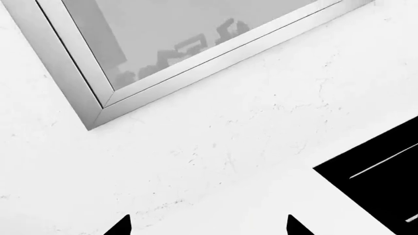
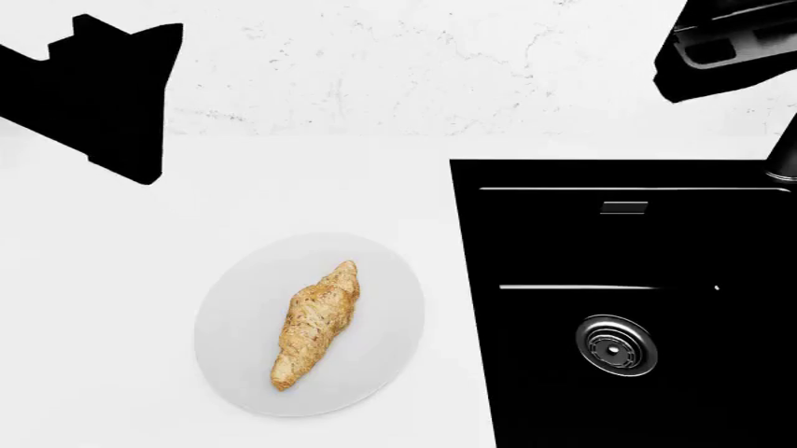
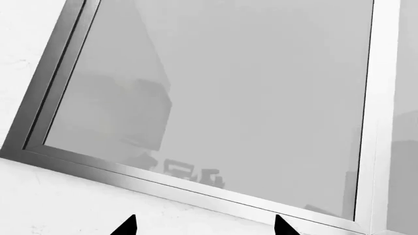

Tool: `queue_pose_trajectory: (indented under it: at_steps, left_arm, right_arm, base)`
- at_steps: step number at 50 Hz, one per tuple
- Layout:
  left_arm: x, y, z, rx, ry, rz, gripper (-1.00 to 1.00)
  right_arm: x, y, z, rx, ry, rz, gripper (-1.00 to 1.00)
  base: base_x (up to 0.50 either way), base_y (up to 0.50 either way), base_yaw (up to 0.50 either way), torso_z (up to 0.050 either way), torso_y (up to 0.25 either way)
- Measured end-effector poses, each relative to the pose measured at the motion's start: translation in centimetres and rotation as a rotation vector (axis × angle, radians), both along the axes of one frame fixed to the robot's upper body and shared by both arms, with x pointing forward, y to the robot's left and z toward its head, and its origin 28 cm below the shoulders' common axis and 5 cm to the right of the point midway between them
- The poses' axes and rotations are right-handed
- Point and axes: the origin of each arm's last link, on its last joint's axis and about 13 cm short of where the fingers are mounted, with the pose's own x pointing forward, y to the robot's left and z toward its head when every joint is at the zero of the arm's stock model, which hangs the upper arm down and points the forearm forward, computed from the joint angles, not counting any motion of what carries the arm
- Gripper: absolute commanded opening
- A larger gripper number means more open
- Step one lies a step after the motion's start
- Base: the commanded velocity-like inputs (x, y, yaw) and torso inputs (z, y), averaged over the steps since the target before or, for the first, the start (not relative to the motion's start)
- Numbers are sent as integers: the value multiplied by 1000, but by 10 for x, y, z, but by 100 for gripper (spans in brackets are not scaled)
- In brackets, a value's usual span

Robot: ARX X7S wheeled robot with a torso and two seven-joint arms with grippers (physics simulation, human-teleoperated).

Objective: Place the pastries on the plates.

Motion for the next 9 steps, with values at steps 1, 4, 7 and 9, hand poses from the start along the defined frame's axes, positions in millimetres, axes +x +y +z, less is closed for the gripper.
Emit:
queue_pose_trajectory:
  at_steps: [1,4,7,9]
  left_arm:
    - [-1,0,0,2,-4,-3,100]
    - [-3,0,1,8,-15,-12,100]
    - [-6,0,1,14,-23,-21,100]
    - [-7,0,2,17,-28,-27,100]
  right_arm:
    - [-1,0,0,-3,-3,3,100]
    - [-2,1,0,-13,-9,15,100]
    - [-4,2,-1,-26,-13,28,100]
    - [-5,3,-1,-36,-15,36,100]
  base:
    - [0,0,0,0,0]
    - [0,0,0,0,0]
    - [0,0,0,0,0]
    - [0,0,0,0,0]
